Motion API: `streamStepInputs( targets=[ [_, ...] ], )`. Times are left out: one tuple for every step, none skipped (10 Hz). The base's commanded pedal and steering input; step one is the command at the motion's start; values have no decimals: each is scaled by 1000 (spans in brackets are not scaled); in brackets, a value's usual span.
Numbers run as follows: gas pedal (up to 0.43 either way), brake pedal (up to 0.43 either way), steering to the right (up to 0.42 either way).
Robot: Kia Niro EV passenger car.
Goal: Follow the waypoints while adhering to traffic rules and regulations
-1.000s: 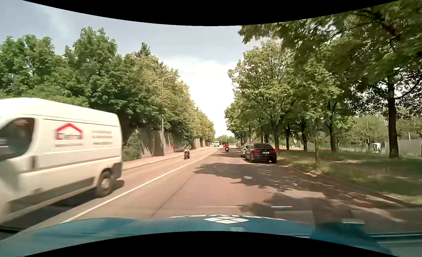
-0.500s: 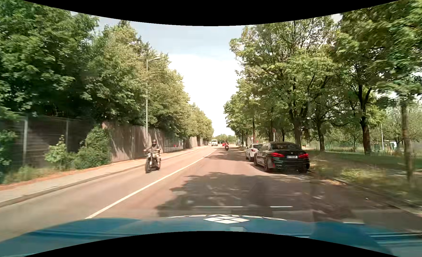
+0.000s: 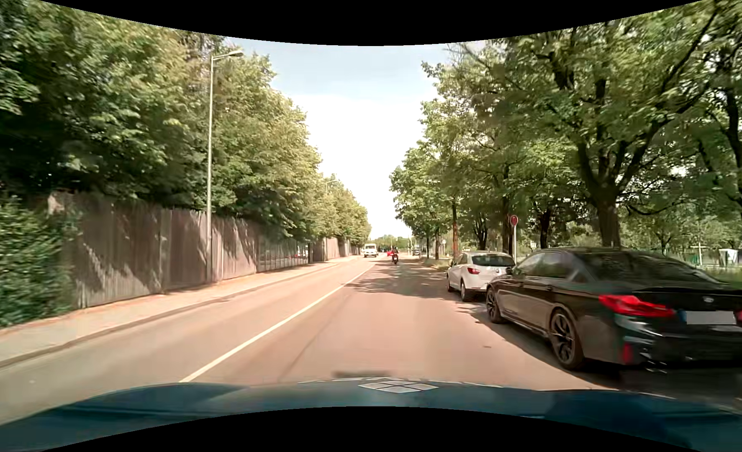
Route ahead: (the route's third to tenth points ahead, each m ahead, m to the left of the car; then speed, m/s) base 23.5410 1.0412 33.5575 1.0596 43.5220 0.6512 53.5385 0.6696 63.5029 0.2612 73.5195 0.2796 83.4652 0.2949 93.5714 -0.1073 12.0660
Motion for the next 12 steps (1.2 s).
streamStepInputs(
  targets=[
    [79, 0, 10],
    [79, 0, 10],
    [79, 0, 8],
    [79, 0, 8],
    [79, 0, 7],
    [79, 0, 6],
    [79, 0, 6],
    [79, 0, 6],
    [79, 0, 6],
    [79, 0, 4],
    [79, 0, 5],
    [79, 0, 4]
  ],
)
